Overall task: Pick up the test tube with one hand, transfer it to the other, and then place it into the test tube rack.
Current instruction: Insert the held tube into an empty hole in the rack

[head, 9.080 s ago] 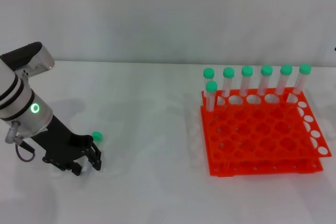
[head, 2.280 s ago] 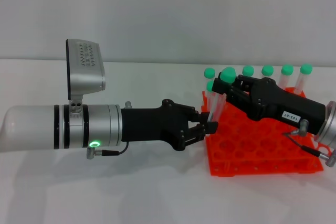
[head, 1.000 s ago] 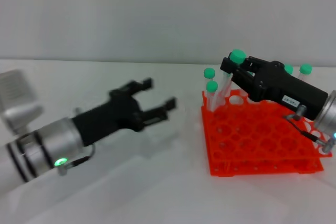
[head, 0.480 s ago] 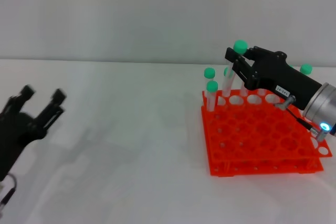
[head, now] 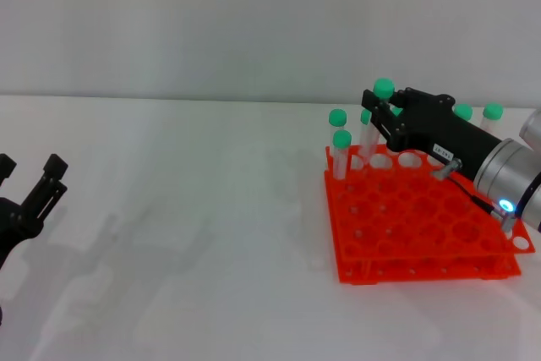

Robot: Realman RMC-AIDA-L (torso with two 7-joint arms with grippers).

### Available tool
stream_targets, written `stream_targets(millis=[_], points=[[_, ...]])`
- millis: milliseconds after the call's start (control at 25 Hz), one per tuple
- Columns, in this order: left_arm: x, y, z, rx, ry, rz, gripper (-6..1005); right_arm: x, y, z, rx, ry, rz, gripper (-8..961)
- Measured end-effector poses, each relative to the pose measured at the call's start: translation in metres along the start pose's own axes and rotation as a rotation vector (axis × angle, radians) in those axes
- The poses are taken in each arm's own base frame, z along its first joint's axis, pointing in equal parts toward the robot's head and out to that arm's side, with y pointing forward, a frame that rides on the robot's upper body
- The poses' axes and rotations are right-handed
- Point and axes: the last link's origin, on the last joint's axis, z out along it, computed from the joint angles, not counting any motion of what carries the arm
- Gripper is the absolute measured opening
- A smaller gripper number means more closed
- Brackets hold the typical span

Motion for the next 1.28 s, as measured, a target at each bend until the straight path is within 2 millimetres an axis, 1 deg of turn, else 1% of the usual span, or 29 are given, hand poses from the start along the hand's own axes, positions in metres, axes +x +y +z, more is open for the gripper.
stream_targets(millis=[160,880,1280], points=[[0.000,0.000,0.001,0.004,0.004,0.005,881,0.003,0.002,-0.001,-0.001,0.007,0.006,204],[-0.001,0.001,0.000,0.002,0.000,0.002,881,0.012,-0.002,-0.003,0.035,0.052,-0.042,205],[-0.001,0.001,0.000,-0.002,0.000,-0.002,881,0.016,0.001,-0.002,0.027,0.076,-0.057,205]])
